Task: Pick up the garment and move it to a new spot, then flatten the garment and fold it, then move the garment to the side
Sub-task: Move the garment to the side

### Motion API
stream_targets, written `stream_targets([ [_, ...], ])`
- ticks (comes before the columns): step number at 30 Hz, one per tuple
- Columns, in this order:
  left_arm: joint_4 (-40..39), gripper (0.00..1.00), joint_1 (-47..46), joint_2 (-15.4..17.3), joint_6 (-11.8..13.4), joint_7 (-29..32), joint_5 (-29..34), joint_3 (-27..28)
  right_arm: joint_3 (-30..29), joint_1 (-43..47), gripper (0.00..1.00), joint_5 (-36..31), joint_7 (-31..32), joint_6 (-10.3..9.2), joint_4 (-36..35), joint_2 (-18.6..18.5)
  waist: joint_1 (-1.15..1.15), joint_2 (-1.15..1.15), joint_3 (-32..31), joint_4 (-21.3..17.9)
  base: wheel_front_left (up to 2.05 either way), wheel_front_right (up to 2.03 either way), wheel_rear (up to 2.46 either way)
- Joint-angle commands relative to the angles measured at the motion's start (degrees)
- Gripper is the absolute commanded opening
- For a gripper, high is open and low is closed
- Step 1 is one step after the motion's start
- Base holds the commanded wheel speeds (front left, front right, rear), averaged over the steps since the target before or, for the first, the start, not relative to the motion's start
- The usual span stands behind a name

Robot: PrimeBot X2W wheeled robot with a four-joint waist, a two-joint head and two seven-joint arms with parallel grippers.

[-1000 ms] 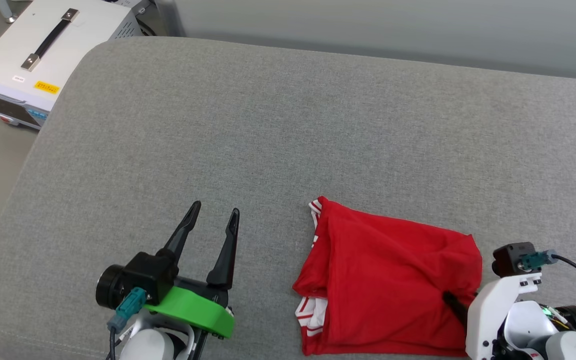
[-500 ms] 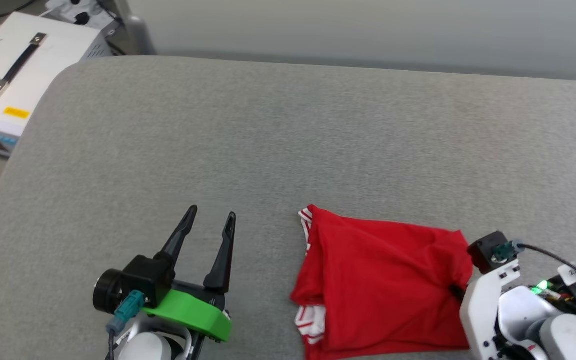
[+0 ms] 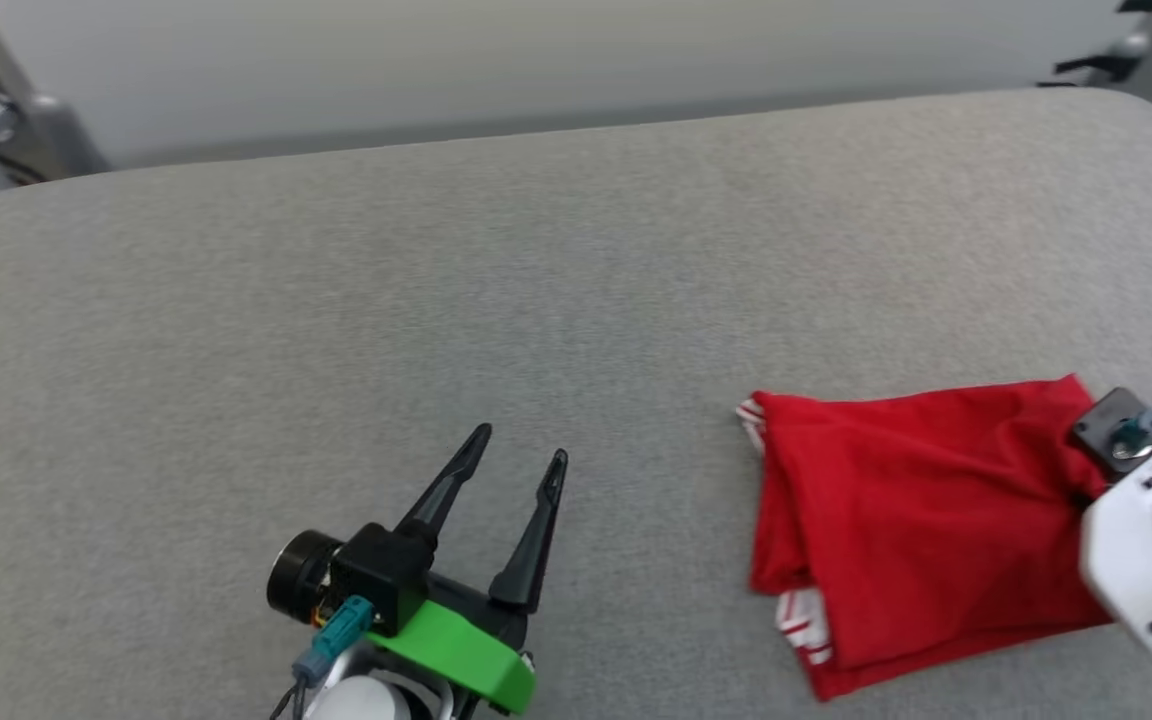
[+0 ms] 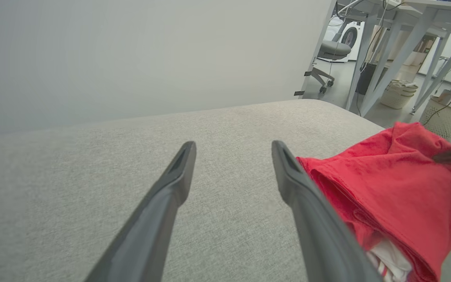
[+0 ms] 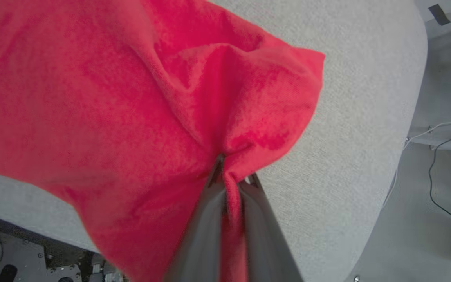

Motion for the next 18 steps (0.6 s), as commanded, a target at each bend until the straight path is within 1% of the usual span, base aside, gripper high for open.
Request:
stream_targets([
  [1,-0.4,1.0,-1.3,0.4,-0.2,-0.3,0.2,-0.5,0.1,-1.6,0.0,0.3,-1.0,-0.05,0.5,-2.2,0.0,-0.01,3.4,-5.8,0.0,0.0,0.0],
  [2,-0.6,1.0,-1.8,0.6,-0.2,-0.3,0.2,-0.9,0.2,-2.2,0.0,0.5,-2.0,-0.05,1.2,-3.7,0.0,-0.01,4.4,-6.8,0.0,0.0,0.0],
  [4,-0.7,1.0,-2.8,1.3,-0.2,-0.3,0.2,-1.6,0.2,-3.2,0.0,1.3,-4.0,-0.05,3.1,-5.7,0.0,-0.01,6.2,-8.5,0.0,0.0,0.0],
  [8,-1.8,1.0,-5.3,3.3,-0.2,-0.3,0.8,-3.0,-0.4,-5.3,0.0,2.0,-9.0,-0.05,8.6,-8.2,0.0,-0.01,11.1,-11.2,0.0,0.0,0.0],
  [12,-3.7,1.0,-7.8,5.6,-0.2,-0.3,1.4,-4.0,-1.6,-8.4,0.0,0.9,-15.3,-0.05,15.7,-8.4,0.0,-0.01,16.2,-13.1,0.0,0.0,0.0],
  [18,-7.0,1.0,-10.8,8.6,-0.2,0.4,1.9,-4.9,-3.8,-14.3,0.0,-2.9,-24.2,-0.05,27.6,-6.5,0.0,-0.01,22.2,-14.5,0.0,0.0,0.0],
])
